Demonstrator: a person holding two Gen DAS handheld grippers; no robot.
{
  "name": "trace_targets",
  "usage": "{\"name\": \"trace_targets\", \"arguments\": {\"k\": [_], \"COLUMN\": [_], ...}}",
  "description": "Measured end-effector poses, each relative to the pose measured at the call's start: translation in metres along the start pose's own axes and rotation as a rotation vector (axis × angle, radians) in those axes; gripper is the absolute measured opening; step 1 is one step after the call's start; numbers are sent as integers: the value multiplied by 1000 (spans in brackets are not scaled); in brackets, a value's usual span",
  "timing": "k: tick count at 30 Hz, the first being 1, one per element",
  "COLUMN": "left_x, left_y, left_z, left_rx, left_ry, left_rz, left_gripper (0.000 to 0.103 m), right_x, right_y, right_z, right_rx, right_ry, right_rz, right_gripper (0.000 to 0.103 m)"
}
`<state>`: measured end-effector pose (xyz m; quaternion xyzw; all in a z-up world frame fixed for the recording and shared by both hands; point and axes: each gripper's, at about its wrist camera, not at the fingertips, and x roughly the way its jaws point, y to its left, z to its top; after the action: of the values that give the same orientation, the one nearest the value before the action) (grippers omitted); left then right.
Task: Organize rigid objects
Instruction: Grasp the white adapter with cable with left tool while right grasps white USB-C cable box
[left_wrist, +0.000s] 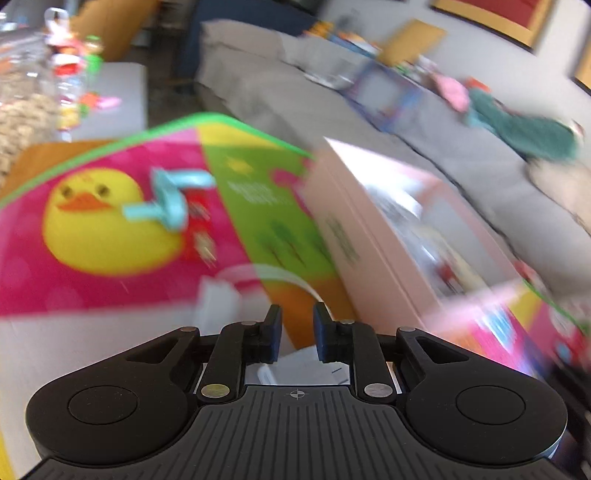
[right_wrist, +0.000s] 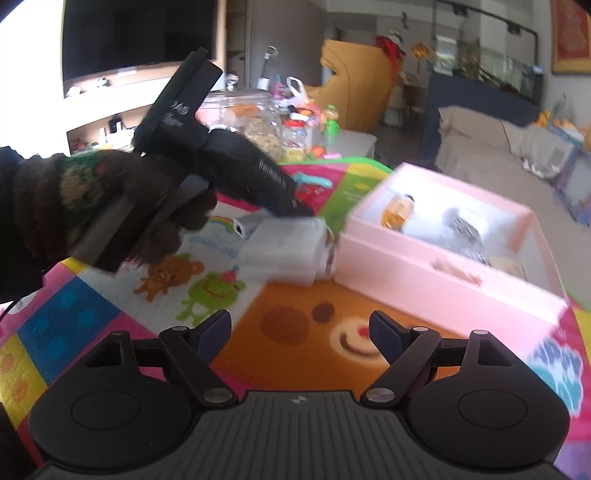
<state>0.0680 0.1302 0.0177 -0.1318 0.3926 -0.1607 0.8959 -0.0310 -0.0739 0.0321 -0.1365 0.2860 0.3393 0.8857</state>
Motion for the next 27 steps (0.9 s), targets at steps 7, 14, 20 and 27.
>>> {"name": "trace_targets", "arguments": {"k": [7, 14, 20, 27], "left_x": [-41, -33, -20, -6], "left_y": [-17, -4, 8, 0], "left_z": [-24, 3, -2, -7], "left_rx": [51, 21, -21, 8], "left_ry": [-16, -149, -117, -53], "left_rz": [-39, 311, 288, 284], "left_gripper": [21, 22, 24, 25], "right_x": [38, 52, 32, -6], "right_y": [16, 33, 20, -13], "right_z": [20, 25, 6, -21], "right_rx": [55, -24, -34, -20], "right_ry": [92, 68, 49, 61], "right_rz": [137, 121, 89, -8], "right_gripper": [87, 85, 74, 72]}}
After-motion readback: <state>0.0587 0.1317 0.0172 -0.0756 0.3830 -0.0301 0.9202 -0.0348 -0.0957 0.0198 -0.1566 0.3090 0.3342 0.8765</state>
